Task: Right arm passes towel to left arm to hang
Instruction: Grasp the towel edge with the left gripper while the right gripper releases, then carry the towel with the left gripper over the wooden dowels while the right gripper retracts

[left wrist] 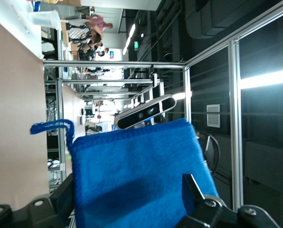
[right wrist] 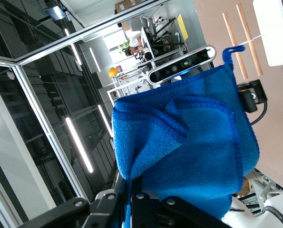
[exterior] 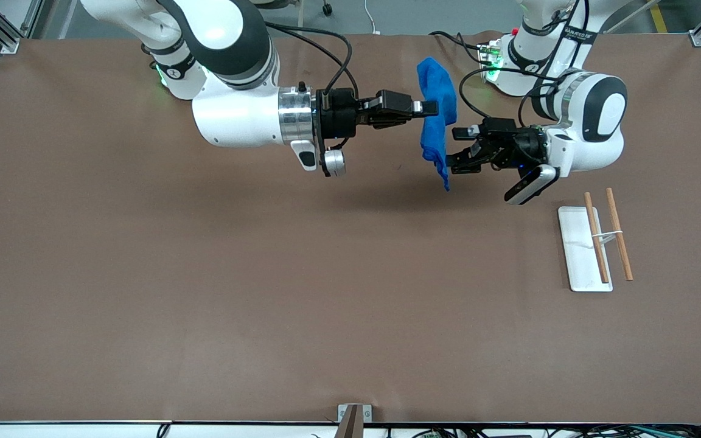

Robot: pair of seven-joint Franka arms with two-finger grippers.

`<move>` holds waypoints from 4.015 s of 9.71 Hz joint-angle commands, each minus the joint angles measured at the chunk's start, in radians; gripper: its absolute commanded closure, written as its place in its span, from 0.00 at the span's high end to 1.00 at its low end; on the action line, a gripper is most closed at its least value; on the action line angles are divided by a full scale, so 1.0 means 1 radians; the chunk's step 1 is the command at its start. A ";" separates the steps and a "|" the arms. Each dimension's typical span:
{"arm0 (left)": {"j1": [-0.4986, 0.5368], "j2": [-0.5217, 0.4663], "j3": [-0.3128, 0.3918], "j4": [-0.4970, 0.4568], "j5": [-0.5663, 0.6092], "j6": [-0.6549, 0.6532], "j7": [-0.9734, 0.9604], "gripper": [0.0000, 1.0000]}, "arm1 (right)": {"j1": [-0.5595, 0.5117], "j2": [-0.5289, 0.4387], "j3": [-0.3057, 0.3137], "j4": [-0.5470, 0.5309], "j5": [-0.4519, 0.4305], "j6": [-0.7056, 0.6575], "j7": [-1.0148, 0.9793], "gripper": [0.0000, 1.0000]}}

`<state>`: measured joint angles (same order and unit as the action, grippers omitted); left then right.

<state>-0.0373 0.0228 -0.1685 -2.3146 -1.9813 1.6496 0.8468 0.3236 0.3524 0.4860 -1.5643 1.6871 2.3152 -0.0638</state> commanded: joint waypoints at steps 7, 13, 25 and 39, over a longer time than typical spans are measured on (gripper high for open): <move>0.008 -0.020 -0.002 -0.036 0.051 0.027 0.024 0.02 | 0.012 0.002 0.003 0.007 0.025 0.032 0.001 0.00; 0.008 -0.018 0.035 0.018 0.195 0.070 -0.083 0.00 | -0.001 -0.006 0.000 -0.038 -0.097 0.030 0.007 1.00; 0.016 -0.007 0.346 0.352 1.565 0.110 -0.379 0.00 | -0.245 -0.168 -0.449 -0.327 -1.415 -0.017 0.056 1.00; 0.148 0.345 0.445 0.546 1.812 0.449 -0.376 0.05 | -0.359 -0.428 -0.615 0.039 -1.698 -0.809 0.053 1.00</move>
<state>0.1053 0.3303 0.2823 -1.7791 -0.2091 2.0886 0.4780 -0.0266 -0.0729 -0.1349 -1.5370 -0.0074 1.5088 0.0077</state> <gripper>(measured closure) 0.952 0.000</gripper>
